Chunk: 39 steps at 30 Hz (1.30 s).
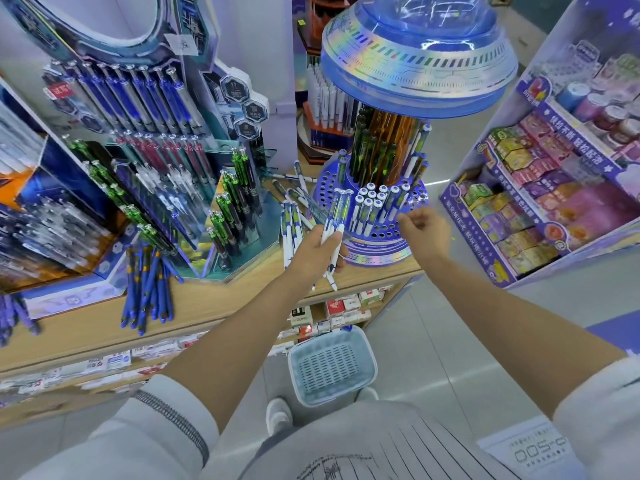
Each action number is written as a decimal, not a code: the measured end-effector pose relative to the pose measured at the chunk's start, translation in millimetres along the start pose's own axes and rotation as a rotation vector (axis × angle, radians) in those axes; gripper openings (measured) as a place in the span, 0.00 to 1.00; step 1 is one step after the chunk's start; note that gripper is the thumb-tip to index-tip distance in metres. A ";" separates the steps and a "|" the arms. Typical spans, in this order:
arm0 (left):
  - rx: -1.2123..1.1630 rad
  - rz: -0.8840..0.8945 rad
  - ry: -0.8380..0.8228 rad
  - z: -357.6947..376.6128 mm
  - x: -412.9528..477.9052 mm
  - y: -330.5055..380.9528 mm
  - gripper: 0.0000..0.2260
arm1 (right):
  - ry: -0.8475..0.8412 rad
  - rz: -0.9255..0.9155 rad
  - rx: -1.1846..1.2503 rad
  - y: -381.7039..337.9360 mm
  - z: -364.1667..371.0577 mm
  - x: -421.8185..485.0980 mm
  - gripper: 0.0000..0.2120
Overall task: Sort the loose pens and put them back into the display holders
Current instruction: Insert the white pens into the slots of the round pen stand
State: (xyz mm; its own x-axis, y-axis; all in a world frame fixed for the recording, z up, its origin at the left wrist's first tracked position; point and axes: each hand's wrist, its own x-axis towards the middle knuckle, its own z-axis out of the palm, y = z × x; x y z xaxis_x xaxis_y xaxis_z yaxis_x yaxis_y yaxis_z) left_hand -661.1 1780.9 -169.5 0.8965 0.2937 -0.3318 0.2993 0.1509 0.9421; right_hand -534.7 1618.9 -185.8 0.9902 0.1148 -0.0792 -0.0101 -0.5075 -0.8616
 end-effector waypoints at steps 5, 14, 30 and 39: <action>0.033 -0.009 -0.095 1.6 -7.3 -4.7 0.07 | -0.320 -0.066 0.157 -16.7 -3.3 -40.1 0.09; 0.066 -0.065 -0.250 5.2 -13.3 -2.4 0.09 | -0.372 0.035 0.358 -26.7 -4.6 -51.0 0.05; 0.108 -0.008 -0.138 -9.5 -8.7 1.7 0.11 | 0.112 -0.060 -0.001 -19.4 -20.3 6.7 0.05; 0.103 0.018 -0.143 -14.0 -7.7 -1.2 0.10 | 0.023 0.051 -0.031 -13.1 -11.0 11.3 0.15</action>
State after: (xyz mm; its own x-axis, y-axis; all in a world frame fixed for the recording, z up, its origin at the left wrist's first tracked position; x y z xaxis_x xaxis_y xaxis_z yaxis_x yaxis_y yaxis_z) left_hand -673.0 1791.7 -168.8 0.9372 0.1573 -0.3112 0.3076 0.0475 0.9503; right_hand -521.8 1617.5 -169.9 0.9915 0.0682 -0.1106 -0.0568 -0.5381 -0.8410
